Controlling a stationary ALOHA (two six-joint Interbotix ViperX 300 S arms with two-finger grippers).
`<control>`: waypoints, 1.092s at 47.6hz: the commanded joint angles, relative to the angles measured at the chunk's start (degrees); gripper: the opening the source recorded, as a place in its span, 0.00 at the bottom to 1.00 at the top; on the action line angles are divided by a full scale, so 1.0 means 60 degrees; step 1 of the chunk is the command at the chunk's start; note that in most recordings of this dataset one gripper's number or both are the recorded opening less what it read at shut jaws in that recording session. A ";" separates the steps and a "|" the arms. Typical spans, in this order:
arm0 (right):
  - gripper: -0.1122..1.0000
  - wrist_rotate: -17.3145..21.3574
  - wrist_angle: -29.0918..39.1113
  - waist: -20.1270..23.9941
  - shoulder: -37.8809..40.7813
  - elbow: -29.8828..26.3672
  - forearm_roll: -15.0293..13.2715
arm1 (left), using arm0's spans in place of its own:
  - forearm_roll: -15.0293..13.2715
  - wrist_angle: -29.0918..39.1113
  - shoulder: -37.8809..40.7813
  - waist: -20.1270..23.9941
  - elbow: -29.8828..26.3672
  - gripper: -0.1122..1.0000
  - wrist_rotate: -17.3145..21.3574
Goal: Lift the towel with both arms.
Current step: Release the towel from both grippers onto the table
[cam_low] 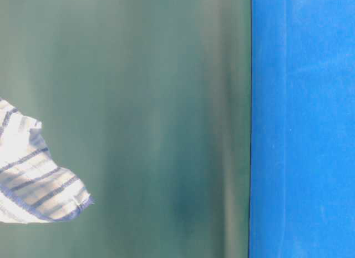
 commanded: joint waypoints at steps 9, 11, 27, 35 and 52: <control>0.47 0.0044 0.0190 -0.0103 -0.0161 -0.0117 -0.0073 | 0.0000 -0.0308 -0.0088 0.0029 -0.0015 0.81 -0.0161; 0.58 0.0044 0.0234 -0.0103 -0.0161 -0.0059 -0.0132 | -0.0015 -0.0308 -0.0088 0.0029 0.0044 0.88 -0.0161; 0.67 0.0161 0.0234 -0.0132 -0.0161 0.0439 -0.0249 | 0.0000 -0.0352 -0.0029 0.0029 0.0571 0.91 -0.0176; 0.67 0.0366 0.0234 -0.0132 -0.0161 0.0718 -0.0234 | 0.0000 -0.0791 0.0234 0.0029 0.0908 0.91 -0.0190; 0.67 0.1567 -0.1025 -0.0044 -0.0146 0.3281 -0.0161 | 0.0000 -0.2871 0.1772 -0.0146 0.2329 0.91 -0.0190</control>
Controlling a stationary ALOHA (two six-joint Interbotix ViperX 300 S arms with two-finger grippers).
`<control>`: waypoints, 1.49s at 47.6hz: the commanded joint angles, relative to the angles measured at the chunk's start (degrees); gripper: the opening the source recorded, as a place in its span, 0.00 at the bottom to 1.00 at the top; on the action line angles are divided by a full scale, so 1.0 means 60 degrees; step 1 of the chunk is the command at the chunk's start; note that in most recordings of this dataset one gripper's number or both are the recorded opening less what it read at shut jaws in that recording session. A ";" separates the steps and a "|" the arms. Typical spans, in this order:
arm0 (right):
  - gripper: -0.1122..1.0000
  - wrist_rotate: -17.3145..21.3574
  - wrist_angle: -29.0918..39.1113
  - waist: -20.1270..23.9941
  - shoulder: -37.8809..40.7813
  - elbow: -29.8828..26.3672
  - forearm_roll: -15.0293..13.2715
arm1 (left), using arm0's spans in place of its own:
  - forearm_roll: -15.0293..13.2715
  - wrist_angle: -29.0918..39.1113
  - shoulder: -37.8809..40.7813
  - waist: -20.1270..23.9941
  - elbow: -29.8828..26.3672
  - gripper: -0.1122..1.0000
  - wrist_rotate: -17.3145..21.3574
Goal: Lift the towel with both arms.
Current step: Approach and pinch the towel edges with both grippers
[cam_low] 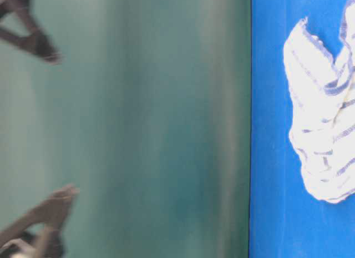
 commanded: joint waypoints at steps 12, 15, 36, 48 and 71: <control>0.67 0.0894 -0.2168 0.0220 0.0059 0.2065 0.0015 | 0.0015 -0.1538 0.1157 -0.0205 0.0776 0.91 0.0015; 0.67 0.1011 -0.2593 0.0264 0.0234 0.2388 0.0015 | 0.0015 -0.1772 0.1392 -0.0205 0.0952 0.91 0.0015; 0.67 0.1582 -0.3633 0.0674 0.2520 0.3003 0.0044 | 0.0015 -0.3779 0.3413 -0.0234 0.2153 0.91 0.0015; 0.67 0.1934 -0.4438 0.0791 0.4014 0.3076 0.0044 | 0.0000 -0.4893 0.4834 -0.0293 0.2095 0.91 0.0015; 0.33 0.1992 -0.4819 0.0703 0.4482 0.3091 0.0000 | 0.0015 -0.4951 0.5728 -0.0308 0.1743 0.36 0.0015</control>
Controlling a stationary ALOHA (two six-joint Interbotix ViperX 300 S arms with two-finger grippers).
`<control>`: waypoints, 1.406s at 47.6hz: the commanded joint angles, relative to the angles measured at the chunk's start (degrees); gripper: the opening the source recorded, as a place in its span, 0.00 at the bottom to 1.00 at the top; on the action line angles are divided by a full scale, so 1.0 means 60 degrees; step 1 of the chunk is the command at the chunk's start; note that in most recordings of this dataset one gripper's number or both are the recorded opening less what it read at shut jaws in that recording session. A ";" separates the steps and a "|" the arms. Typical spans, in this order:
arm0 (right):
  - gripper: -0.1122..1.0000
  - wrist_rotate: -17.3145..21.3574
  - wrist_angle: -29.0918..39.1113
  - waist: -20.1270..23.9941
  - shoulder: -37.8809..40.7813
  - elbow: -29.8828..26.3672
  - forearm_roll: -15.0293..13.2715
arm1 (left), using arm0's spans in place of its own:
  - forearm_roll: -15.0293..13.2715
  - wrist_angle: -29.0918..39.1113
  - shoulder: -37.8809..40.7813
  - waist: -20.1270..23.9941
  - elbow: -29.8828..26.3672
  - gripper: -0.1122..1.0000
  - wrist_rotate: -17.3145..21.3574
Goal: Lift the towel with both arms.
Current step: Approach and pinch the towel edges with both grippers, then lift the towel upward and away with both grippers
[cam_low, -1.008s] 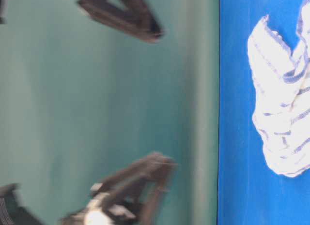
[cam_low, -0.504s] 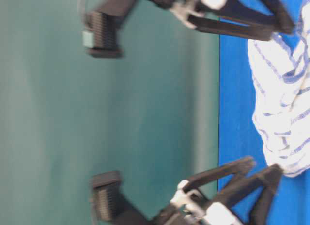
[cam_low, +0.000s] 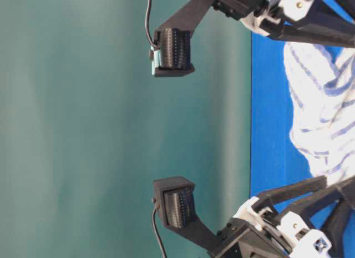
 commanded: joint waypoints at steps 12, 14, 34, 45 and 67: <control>0.13 -0.0029 -0.0073 -0.0088 -0.0132 -0.0073 0.0000 | 0.0015 0.0190 -0.0146 -0.0029 -0.0117 0.15 0.0000; 0.13 -0.0029 -0.0073 -0.0103 -0.0146 -0.0088 0.0000 | 0.0015 0.0234 -0.0161 -0.0029 -0.0132 0.15 0.0000; 0.13 -0.0132 0.0806 -0.0161 -0.1890 -0.0659 0.0000 | 0.0000 0.2578 -0.2651 -0.0029 -0.0381 0.15 -0.0117; 0.13 -0.0205 0.2461 -0.0234 -0.3164 -0.1685 -0.0234 | 0.0000 0.3867 -0.4556 -0.0029 -0.0688 0.15 -0.0264; 0.13 -0.0747 0.4878 -0.0234 -0.4248 -0.4688 -0.1436 | 0.0015 0.7090 -0.6548 0.0264 -0.3135 0.15 -0.0190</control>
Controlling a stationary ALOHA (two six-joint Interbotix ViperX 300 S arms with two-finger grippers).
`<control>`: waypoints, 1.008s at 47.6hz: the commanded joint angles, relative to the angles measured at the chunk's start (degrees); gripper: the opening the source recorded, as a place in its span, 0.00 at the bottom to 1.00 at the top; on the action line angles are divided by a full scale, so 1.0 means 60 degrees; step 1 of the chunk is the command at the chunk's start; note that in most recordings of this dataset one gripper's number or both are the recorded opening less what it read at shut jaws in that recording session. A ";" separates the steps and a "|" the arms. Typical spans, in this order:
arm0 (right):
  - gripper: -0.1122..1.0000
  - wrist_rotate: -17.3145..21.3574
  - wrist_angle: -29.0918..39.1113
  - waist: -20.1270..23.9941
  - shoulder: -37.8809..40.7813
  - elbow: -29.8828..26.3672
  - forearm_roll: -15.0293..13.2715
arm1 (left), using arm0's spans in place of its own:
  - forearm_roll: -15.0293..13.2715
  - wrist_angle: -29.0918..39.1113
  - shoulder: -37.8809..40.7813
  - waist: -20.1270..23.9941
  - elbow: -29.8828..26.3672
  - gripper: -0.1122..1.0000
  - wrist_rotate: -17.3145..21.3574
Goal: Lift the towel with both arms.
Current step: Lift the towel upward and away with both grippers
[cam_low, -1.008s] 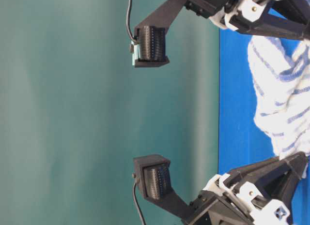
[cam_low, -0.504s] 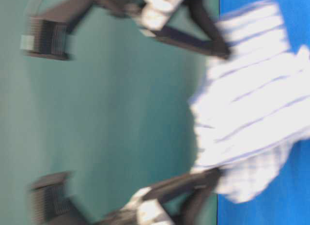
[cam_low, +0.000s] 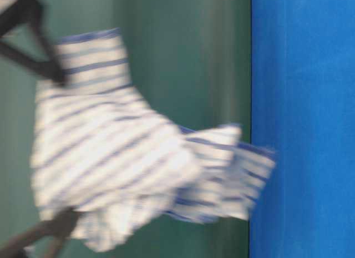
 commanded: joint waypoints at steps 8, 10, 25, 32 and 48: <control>0.13 -0.0776 0.0645 -0.0015 -0.0205 -0.1685 -0.0088 | 0.0029 0.1377 -0.0454 0.0366 -0.1860 0.15 0.0059; 0.13 -0.0879 0.0747 -0.0015 -0.0205 -0.1904 -0.0088 | 0.0029 0.1538 -0.0498 0.0366 -0.2124 0.15 0.0073; 0.13 -0.1157 0.1216 -0.0015 -0.0264 -0.3091 -0.0073 | 0.0029 0.2139 -0.0615 0.0381 -0.3179 0.15 0.0396; 0.13 -0.1274 0.1348 -0.0015 -0.0234 -0.3062 -0.0073 | 0.0029 0.2212 -0.0527 0.0366 -0.3149 0.15 0.0425; 0.14 -0.1523 0.1260 -0.0015 -0.0234 -0.3076 -0.0073 | 0.0029 0.2036 -0.0791 0.0381 -0.3032 0.30 0.0410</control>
